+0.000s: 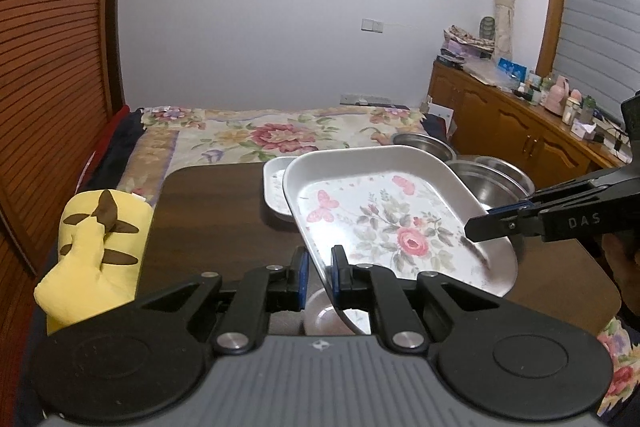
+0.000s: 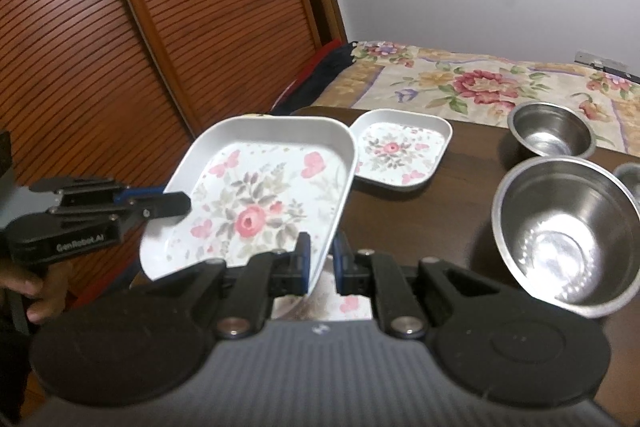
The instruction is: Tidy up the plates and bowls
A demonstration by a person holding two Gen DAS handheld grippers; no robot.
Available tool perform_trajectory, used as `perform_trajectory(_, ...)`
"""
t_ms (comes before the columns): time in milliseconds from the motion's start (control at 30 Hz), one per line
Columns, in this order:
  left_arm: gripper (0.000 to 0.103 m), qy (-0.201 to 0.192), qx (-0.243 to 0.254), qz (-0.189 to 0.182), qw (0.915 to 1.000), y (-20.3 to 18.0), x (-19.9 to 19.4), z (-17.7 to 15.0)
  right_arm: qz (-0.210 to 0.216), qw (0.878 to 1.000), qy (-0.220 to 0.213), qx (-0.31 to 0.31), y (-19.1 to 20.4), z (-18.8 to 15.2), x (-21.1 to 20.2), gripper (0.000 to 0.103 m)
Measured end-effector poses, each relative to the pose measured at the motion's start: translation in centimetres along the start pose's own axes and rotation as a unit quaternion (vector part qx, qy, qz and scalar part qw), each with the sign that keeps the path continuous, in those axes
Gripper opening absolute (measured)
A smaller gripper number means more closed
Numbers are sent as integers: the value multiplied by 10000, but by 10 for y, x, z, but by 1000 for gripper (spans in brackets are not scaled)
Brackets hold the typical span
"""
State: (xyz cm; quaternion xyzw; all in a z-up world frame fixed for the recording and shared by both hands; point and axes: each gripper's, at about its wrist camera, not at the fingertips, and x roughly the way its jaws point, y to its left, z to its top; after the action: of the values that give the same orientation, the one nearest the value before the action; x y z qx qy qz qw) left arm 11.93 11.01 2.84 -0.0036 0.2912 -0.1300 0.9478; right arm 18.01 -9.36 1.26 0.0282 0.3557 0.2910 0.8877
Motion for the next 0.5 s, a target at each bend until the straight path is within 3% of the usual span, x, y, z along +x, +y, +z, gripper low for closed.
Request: perform_trajectory(500,12,226,-17,-196,9996,-10,10,-24,71,9999,51,132,-15,-24,-7,13)
